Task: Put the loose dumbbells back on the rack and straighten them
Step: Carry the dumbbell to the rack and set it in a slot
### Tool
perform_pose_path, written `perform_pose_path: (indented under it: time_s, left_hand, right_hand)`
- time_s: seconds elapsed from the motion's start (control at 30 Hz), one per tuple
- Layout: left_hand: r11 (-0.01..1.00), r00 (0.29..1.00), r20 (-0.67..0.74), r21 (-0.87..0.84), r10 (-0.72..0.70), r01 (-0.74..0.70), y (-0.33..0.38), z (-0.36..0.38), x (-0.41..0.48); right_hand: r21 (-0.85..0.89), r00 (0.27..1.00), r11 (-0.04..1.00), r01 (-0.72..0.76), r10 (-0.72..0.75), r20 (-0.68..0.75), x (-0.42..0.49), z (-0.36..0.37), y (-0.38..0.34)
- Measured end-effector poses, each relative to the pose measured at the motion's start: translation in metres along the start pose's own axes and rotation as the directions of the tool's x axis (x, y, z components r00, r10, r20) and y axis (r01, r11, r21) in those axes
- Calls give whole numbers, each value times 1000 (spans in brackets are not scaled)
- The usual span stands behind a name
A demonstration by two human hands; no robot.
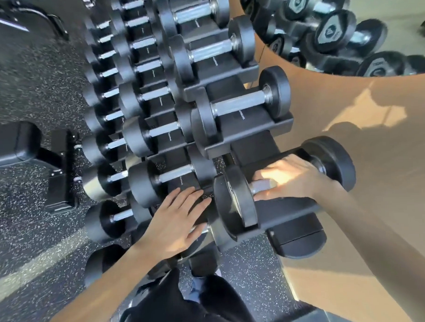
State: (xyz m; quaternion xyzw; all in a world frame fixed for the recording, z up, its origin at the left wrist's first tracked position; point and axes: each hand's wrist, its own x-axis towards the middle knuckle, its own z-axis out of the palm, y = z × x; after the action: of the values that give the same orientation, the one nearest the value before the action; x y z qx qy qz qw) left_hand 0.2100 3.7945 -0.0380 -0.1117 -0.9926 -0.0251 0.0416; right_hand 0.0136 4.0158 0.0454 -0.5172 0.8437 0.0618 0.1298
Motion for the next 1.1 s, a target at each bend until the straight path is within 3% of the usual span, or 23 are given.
perform_pose_path:
  time_s: [0.1, 0.17, 0.27, 0.37, 0.53, 0.67, 0.77, 1.0, 1.1]
  left_hand:
    - [997, 997, 7, 3, 72, -72, -8, -2, 3]
    - [993, 993, 2, 7, 122, -122, -17, -5, 4]
    - [981, 981, -7, -10, 192, -192, -33, -9, 4]
    - [961, 962, -14, -26, 274, -274, -49, -14, 1]
    - [880, 885, -46, -89, 464, -466, -78, -24, -12]
    - [810, 812, -78, -62, 578, -583, -101, -39, -24]
    - [771, 769, -112, -29, 630, -636, -113, -52, -32]
    - [757, 754, -180, -66, 632, -650, -131, -72, -82]
    - [753, 752, -158, -68, 640, -655, -143, -66, -116]
  right_hand:
    - [-49, 973, 998, -42, 30, -231, -14, 13, -9]
    - [-10, 927, 987, -158, 145, -346, -29, 27, -23]
    - [108, 764, 904, -414, 410, -499, -48, 46, -63]
    - [218, 585, 738, -638, 649, -487, -57, 61, -120]
    - [357, 343, 450, -819, 881, -326, -57, 79, -227]
    - [347, 263, 327, -879, 940, -219, -60, 69, -300]
    - [325, 198, 265, -908, 954, -224, -64, 55, -342]
    - [333, 114, 228, -915, 938, -327, -51, 48, -422]
    - [374, 108, 217, -902, 950, -292, -37, 63, -461]
